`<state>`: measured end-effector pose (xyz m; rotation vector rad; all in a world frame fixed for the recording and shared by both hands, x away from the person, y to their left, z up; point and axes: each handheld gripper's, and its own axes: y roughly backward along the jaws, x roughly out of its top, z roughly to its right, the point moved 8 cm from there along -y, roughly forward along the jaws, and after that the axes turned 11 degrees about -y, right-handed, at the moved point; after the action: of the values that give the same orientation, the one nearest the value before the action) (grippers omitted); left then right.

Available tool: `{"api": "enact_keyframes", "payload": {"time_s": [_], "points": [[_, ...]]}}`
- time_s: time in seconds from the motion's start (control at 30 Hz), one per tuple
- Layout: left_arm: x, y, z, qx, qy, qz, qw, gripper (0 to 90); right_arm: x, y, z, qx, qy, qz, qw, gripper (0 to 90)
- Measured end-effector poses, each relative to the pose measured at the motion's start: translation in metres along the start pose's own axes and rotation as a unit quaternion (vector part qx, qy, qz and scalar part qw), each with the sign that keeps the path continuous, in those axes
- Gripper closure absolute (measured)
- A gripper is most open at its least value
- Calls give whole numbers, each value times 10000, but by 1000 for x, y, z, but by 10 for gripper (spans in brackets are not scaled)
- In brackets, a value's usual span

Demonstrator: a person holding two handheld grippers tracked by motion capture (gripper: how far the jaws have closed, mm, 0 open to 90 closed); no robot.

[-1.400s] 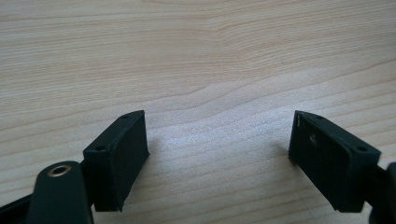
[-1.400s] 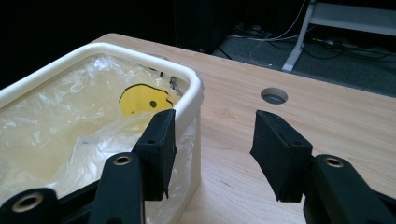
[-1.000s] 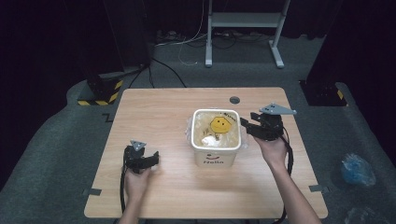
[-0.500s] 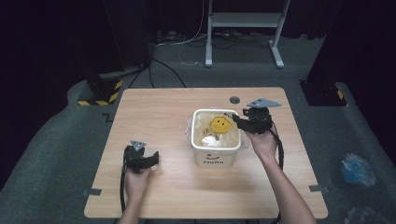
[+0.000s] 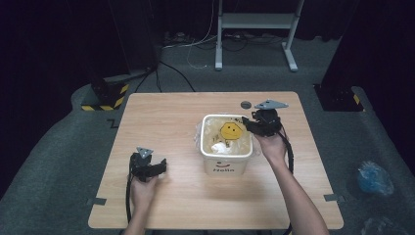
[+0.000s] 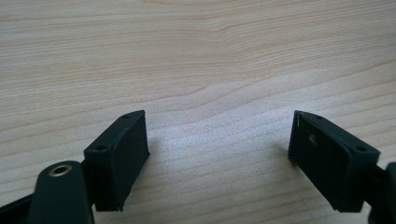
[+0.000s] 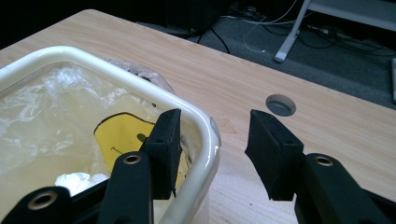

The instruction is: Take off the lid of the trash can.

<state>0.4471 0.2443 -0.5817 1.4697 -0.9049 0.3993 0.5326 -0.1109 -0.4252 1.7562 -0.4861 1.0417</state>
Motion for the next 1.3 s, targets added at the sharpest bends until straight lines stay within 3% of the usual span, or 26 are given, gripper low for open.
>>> {"api": "enact_keyframes", "payload": {"time_s": [0.23,0.57,1.3], "points": [[0,0,0,-2,0,2,10000,200,-3,-9,1,-77,100,-133,9998,588],[0,0,0,-4,5,2,10000,200,-6,-12,-1,-4,203,-207,9996,681],[0,0,0,-1,0,-1,10000,200,-6,-13,-5,-95,295,-226,9993,714]]}}
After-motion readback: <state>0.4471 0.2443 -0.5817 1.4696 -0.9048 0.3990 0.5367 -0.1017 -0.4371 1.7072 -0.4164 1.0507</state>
